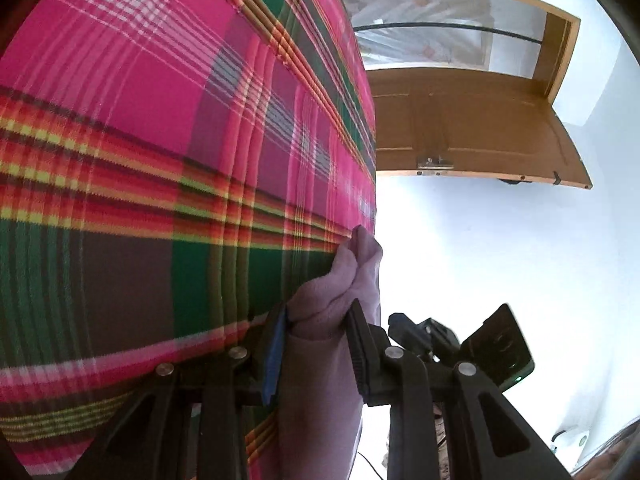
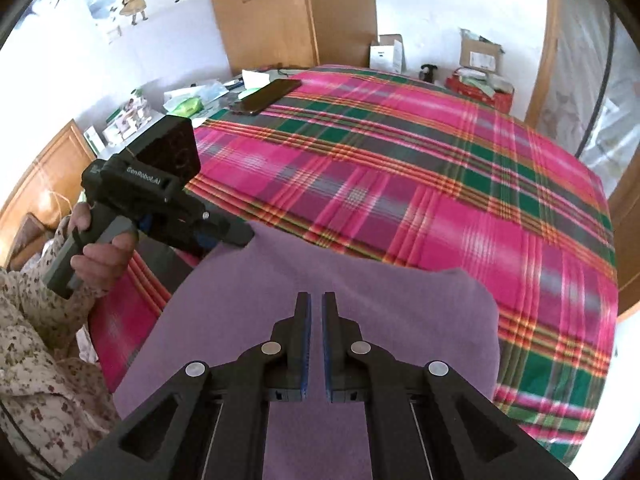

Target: Fold clothes

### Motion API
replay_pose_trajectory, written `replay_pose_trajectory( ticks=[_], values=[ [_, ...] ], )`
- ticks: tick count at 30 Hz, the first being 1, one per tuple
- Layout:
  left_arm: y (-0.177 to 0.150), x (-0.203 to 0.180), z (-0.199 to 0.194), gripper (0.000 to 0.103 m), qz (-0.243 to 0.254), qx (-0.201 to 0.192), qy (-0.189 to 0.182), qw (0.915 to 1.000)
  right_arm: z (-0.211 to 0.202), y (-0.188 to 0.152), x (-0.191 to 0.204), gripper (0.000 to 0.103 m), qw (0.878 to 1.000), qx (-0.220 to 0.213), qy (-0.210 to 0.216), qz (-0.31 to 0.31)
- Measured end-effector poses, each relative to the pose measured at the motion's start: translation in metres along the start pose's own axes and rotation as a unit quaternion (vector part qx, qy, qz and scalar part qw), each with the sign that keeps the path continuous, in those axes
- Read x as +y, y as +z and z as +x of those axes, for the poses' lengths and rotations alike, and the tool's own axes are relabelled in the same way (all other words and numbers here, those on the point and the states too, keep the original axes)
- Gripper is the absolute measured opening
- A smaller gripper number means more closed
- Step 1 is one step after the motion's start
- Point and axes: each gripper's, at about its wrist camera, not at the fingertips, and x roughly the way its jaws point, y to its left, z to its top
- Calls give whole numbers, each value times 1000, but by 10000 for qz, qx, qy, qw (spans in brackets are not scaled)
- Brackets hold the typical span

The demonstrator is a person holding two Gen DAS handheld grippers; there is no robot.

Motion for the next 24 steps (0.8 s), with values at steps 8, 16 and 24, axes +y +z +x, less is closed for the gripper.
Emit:
replay_pose_trajectory(
  ticks=[8, 16, 24],
  values=[
    [28, 2, 3, 8, -139, -454, -31, 9989, 1, -12, -8, 5, 9996, -70, 74, 260],
    [-7, -33, -44, 23, 340, -669, 371, 9965, -23, -21, -21, 6, 9973, -486, -139, 538],
    [-36, -39, -53, 34, 683, -676, 732, 9927, -66, -63, -41, 20, 9862, -932, -578, 1244]
  ],
)
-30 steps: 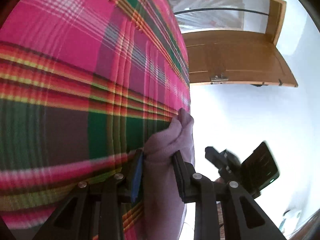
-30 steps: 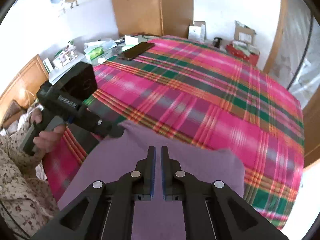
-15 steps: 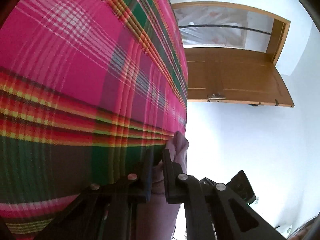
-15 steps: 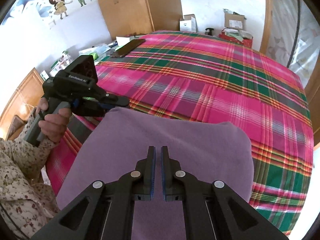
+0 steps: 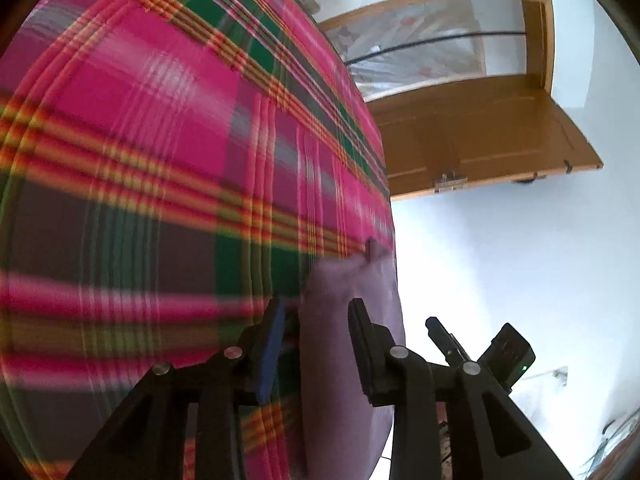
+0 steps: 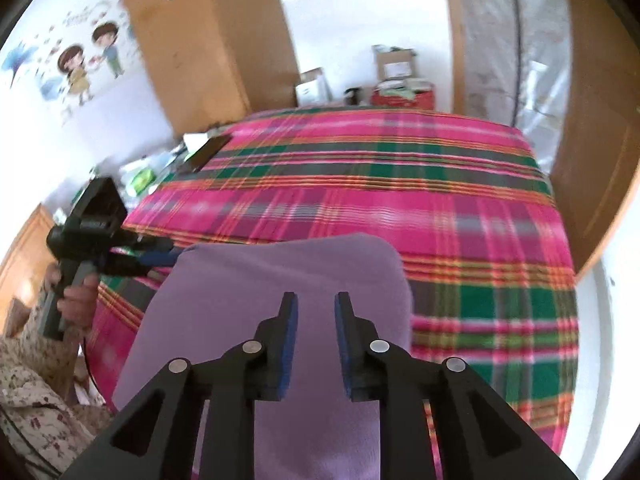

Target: Fold clothes

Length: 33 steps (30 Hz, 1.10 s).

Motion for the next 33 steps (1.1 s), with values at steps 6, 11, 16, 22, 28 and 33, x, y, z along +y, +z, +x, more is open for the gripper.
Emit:
replay_pose_trajectory(
  ticks=[6, 11, 16, 22, 28, 33],
  values=[
    [-28, -24, 8, 39, 370, 345, 60, 9987, -11, -49, 5, 25, 9998, 39, -162, -98],
    [-43, -32, 21, 39, 460, 568, 270, 9970, -11, -92, 0, 25, 9991, 107, -349, 193],
    [-53, -39, 31, 39, 501, 656, 431, 9957, -26, -118, -8, 26, 9983, 69, -381, 444],
    [-54, -54, 45, 40, 605, 626, 657, 9940, -51, -119, -12, 26, 9980, -182, -526, 311],
    [-43, -59, 58, 46, 589, 597, 716, 9939, -45, -94, -55, 55, 9944, -11, 456, 958],
    [-30, -61, 73, 48, 496, 674, 597, 9947, -20, -75, -75, 56, 9864, 308, 998, 1268]
  ],
)
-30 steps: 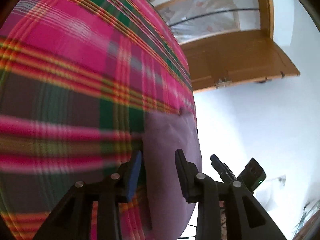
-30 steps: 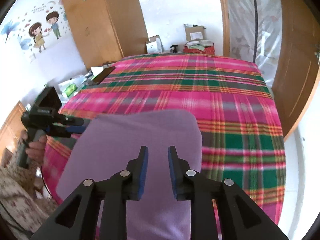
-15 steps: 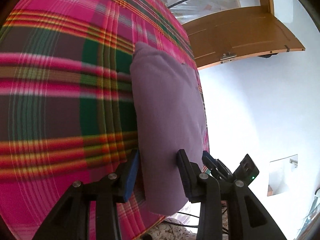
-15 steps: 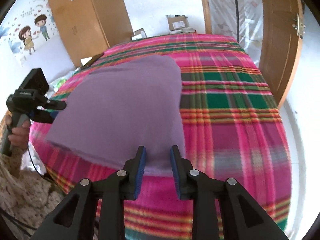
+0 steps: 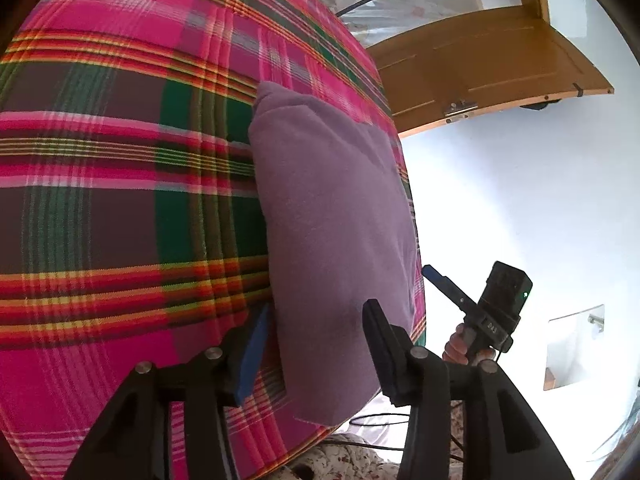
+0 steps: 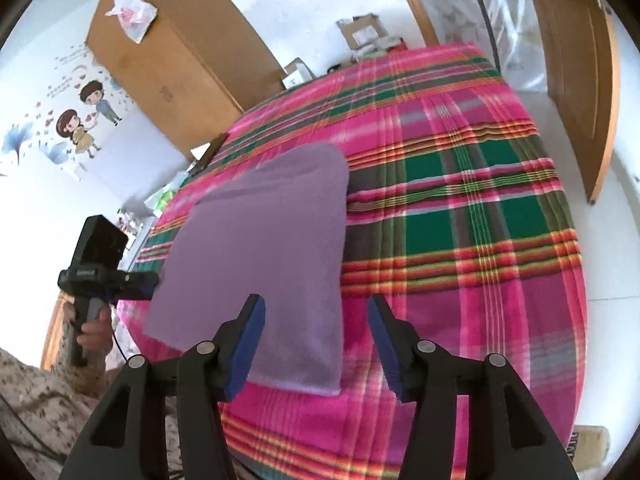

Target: Fold clothes

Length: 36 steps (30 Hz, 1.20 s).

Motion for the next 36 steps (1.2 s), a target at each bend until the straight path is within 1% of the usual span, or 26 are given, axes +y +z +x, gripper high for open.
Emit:
replay_pose_trajectory(
  ticks=[2, 4, 7, 9, 16, 18, 20, 26, 36],
  values=[
    [3, 3, 8, 48, -55, 13, -38, 10000, 8, 8, -5, 56, 9997, 113, 213, 58],
    [7, 10, 13, 48, -103, 14, -59, 9999, 15, 12, -8, 56, 9993, 203, 286, 126],
    [13, 11, 18, 48, -138, -15, -81, 9999, 24, 19, -10, 56, 9990, 311, 272, 142],
    [13, 14, 21, 48, -183, 15, -137, 9997, 30, 23, -12, 56, 9987, 364, 319, 140],
    [22, 15, 33, 48, -220, 83, -162, 9996, 40, 32, -21, 56, 9974, 509, 490, 164],
    [23, 16, 35, 49, -239, 104, -181, 9995, 41, 33, -24, 61, 9966, 563, 583, 170],
    [20, 18, 30, 49, -229, 130, -204, 9994, 43, 35, -28, 67, 9955, 641, 663, 202],
    [15, 34, 17, 50, -297, 210, -341, 9988, 53, 42, -33, 72, 9920, 916, 852, 178],
    [15, 49, 9, 51, -454, 396, -588, 9965, 67, 55, -36, 74, 9829, 1391, 1201, 128]
  ],
)
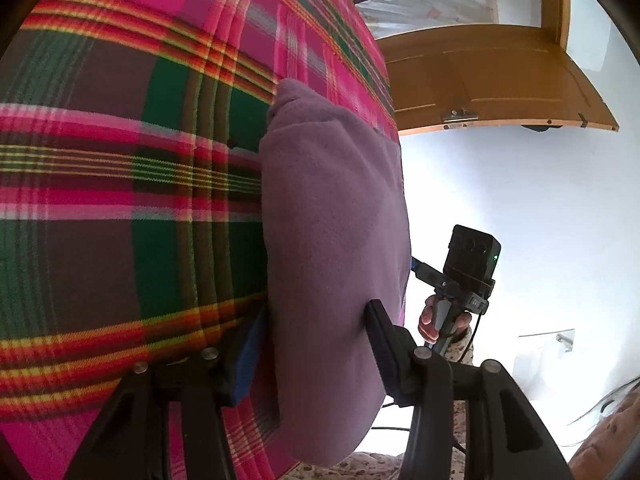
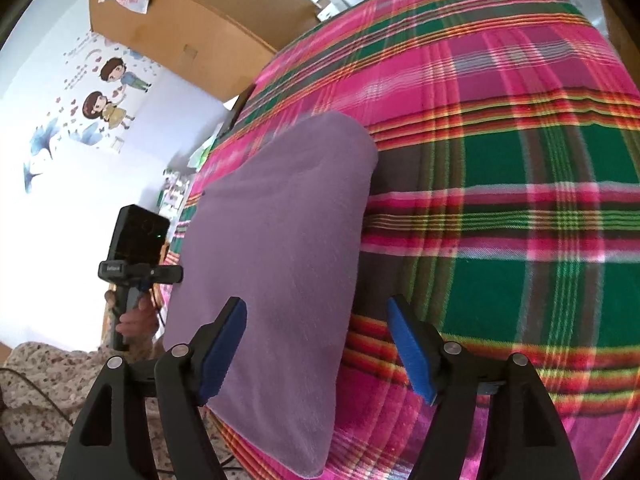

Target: Fold clothes

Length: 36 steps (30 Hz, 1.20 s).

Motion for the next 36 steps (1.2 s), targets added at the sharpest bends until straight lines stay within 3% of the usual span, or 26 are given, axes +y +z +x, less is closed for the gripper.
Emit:
replay_pose_trajectory(
  ticks=[22, 31, 36],
  values=[
    [-24, 17, -42, 51, -65, 186, -225, 9996, 27, 22, 3, 74, 9973, 233, 685, -98],
    [-33, 25, -61, 51, -58, 296, -416, 9987, 29, 18, 10, 74, 9972, 228, 691, -164],
    [-39, 31, -72, 44, -40, 314, -388, 9987, 28, 17, 12, 74, 9975, 207, 669, -105]
  ],
)
